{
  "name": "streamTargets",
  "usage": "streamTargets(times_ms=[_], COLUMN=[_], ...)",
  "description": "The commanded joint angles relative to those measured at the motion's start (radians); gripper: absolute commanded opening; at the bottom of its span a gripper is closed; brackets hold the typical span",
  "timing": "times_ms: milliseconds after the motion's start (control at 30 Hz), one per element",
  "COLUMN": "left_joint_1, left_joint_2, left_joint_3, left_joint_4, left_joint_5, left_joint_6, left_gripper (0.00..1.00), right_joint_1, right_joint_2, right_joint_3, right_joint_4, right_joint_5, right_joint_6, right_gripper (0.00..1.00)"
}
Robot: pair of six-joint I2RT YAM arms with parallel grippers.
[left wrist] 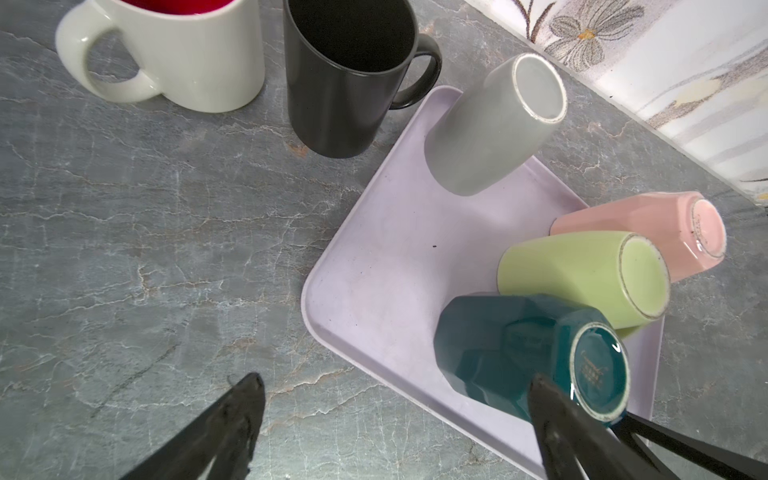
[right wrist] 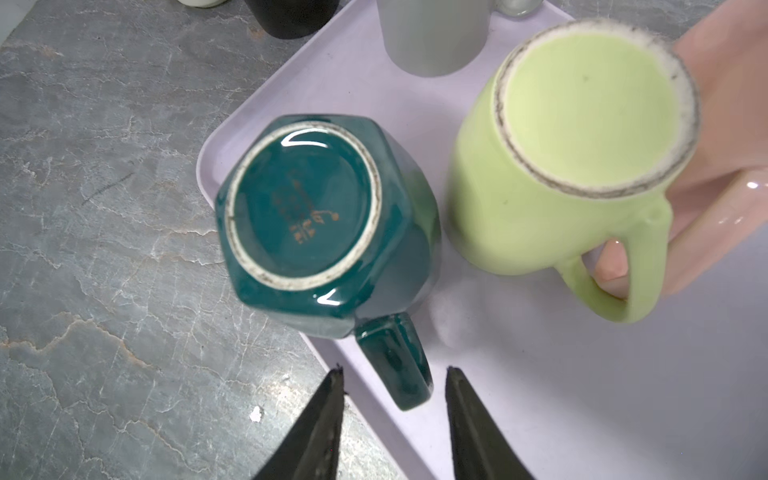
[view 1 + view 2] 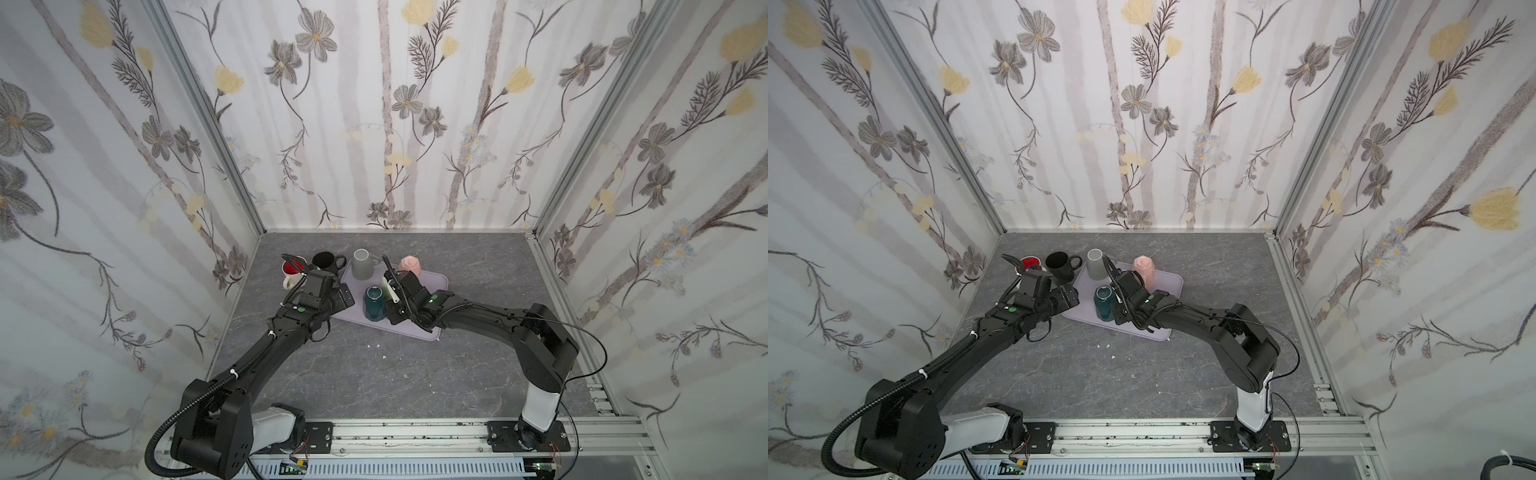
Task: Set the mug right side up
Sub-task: 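Lower the right gripper onto the dark green mug's handle and close it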
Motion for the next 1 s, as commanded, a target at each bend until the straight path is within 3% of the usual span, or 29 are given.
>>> streamTargets(times_ms=[0, 867, 967], left_joint_1=[0.001, 0.001, 0.000], left_joint_2=[-0.009, -0.013, -0.016], left_joint_3=[-0.003, -0.014, -0.015], left_joint_4=[0.031, 0.041, 0.044], left_joint_5=[0.006, 0.012, 0.015], left_joint_6=[0.005, 0.014, 0.012], left_gripper=[1.00, 1.00, 1.00], right_joint_1=[0.000, 0.008, 0.012], right_joint_2=[0.012, 0.092, 0.100], right_joint_3=[0.012, 0.091, 0.100], right_joint_4=[0.003, -0.044, -0.050], right_joint_5=[0.020, 0.028, 0.031], right_joint_6=[-0.013, -0.091, -0.097], right_gripper=[0.42, 0.35, 0.31])
